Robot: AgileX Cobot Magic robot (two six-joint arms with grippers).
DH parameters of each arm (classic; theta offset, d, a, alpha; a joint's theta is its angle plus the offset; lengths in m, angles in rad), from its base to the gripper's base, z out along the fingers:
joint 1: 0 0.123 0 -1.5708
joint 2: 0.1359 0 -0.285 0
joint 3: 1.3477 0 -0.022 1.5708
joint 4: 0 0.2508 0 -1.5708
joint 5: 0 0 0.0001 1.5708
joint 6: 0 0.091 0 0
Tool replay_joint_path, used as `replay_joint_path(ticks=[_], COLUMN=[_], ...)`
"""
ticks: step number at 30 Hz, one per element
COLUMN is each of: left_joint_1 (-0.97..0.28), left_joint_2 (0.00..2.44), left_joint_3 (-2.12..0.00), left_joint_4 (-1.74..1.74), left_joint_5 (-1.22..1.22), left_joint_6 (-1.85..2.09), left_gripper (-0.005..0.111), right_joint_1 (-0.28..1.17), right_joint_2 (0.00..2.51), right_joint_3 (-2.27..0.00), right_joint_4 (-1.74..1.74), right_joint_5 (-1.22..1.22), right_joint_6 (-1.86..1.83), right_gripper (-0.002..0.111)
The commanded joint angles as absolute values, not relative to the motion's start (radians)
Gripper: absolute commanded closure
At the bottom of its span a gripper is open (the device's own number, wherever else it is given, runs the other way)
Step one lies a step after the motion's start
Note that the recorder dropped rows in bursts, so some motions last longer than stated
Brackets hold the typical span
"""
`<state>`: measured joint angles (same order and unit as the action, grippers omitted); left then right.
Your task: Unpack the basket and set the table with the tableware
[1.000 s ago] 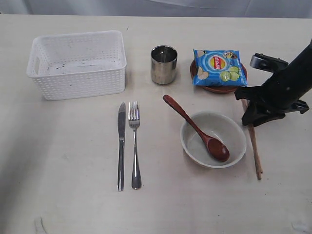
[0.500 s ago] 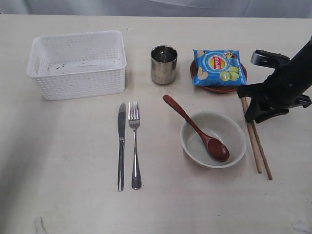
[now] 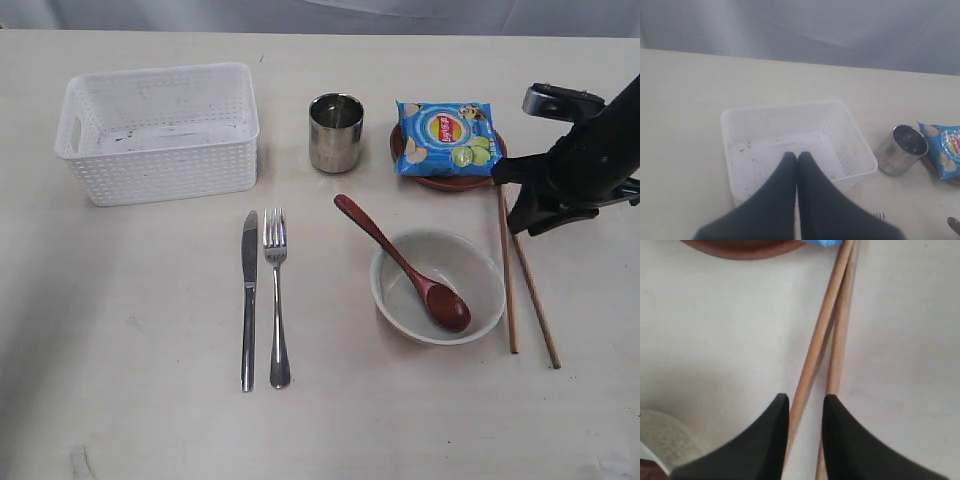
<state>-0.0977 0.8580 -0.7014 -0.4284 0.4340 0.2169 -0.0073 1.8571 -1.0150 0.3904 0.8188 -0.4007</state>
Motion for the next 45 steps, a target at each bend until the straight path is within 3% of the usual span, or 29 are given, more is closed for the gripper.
replay_joint_path(ticks=[1, 5, 13, 19, 25, 30, 33, 37, 42, 45], left_joint_1=[-0.105, -0.105, -0.105, -0.105, -0.105, -0.105, -0.105, -0.105, -0.105, -0.105], left_joint_2=[0.853, 0.853, 0.853, 0.853, 0.853, 0.853, 0.853, 0.853, 0.853, 0.853], left_joint_3=[-0.697, -0.697, -0.697, -0.697, -0.697, -0.697, -0.697, -0.697, -0.697, -0.697], left_joint_4=[-0.43, -0.43, -0.427, -0.427, -0.427, -0.427, -0.427, -0.427, -0.427, -0.427], left_joint_5=[0.42, 0.42, 0.42, 0.42, 0.424, 0.422, 0.422, 0.422, 0.422, 0.422], left_joint_6=[0.215, 0.215, 0.215, 0.215, 0.217, 0.217, 0.217, 0.217, 0.217, 0.217], left_gripper=[0.106, 0.106, 0.106, 0.106, 0.106, 0.106, 0.106, 0.106, 0.106, 0.106], right_joint_1=[-0.006, 0.0, 0.015, 0.028, 0.062, 0.062, 0.062, 0.062, 0.062, 0.062], right_joint_2=[1.858, 1.881, 1.84, 1.867, 1.847, 1.857, 1.885, 1.916, 1.918, 1.909], right_joint_3=[-1.021, -1.021, -1.021, -0.974, -0.98, -0.971, -0.971, -0.971, -0.971, -0.979], right_joint_4=[0.413, 0.451, 0.101, 0.095, 0.095, 0.088, 0.085, 0.084, 0.079, 0.079], right_joint_5=[0.821, 0.865, 0.819, 0.786, 0.763, 0.735, 0.735, 0.738, 0.746, 0.776], right_joint_6=[-0.408, -0.415, -0.116, -0.093, -0.098, -0.098, -0.098, -0.105, -0.121, -0.121], right_gripper=[0.085, 0.085, 0.085, 0.084, 0.059, 0.059, 0.066, 0.088, 0.107, 0.109])
